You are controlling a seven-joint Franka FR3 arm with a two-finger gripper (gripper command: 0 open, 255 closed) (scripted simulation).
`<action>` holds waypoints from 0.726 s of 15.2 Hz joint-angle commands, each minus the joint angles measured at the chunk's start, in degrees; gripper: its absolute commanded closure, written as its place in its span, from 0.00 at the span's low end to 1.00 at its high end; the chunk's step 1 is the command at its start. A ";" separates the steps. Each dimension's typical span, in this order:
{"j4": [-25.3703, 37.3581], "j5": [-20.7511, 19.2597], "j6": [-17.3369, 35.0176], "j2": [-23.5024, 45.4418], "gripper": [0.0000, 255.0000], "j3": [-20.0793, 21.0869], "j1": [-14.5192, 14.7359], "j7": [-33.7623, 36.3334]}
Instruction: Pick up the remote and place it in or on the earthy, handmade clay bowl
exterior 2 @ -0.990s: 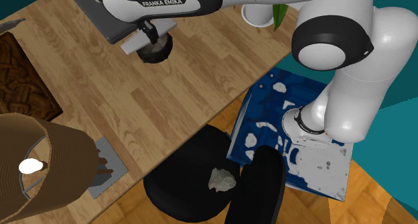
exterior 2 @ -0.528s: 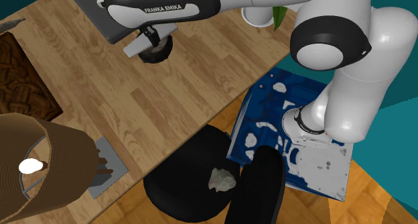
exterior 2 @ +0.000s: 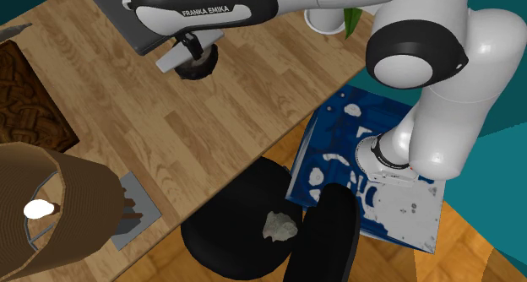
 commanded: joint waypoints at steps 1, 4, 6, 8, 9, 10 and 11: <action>0.00 0.00 0.00 0.00 0.00 0.00 0.00 0.00; 4.79 0.02 -5.44 -0.65 0.00 0.01 0.03 -0.02; 6.25 0.02 -6.94 -0.69 0.00 0.02 0.04 -0.03; 6.25 0.02 -6.94 -0.69 0.00 0.02 0.04 -0.03; 6.25 0.02 -6.94 -0.69 0.00 0.02 0.04 -0.03; 6.25 0.02 -6.94 -0.69 0.00 0.02 0.04 -0.03; 6.25 0.02 -6.94 -0.69 0.00 0.02 0.04 -0.03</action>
